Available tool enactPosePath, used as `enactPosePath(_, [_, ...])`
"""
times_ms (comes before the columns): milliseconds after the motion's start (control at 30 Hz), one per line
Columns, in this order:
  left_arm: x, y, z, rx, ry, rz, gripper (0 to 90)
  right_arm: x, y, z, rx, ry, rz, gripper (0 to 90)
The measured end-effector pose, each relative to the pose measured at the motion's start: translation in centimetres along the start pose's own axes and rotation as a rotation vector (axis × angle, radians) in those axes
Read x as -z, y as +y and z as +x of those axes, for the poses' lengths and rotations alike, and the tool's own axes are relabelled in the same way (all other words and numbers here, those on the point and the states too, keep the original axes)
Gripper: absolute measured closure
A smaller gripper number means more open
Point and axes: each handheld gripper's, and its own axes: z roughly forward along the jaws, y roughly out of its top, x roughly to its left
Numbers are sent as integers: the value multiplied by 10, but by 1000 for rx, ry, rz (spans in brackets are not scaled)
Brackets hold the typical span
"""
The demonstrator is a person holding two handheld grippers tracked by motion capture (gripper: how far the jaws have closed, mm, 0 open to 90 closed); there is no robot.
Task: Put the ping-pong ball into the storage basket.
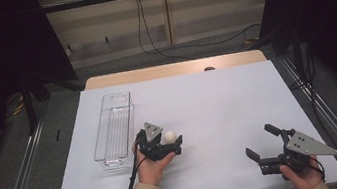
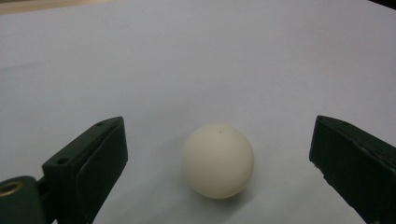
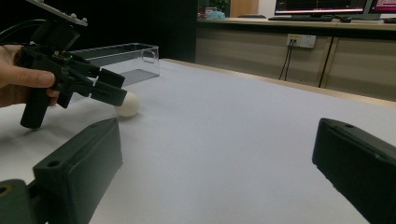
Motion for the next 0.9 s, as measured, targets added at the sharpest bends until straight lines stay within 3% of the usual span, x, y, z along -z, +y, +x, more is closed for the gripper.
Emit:
enactPosePath(100, [-1,-1,1,8,12,8,56,0,0,-1,4,1,-2,10])
enactPosePath(567, [-6,0,1,-29,16,64,179,0,0,-1,-3,-1,-4,10])
enactPosePath(900, [-8,1,0,-38,-18,102,282,0,0,-1,-3,0,-5,10])
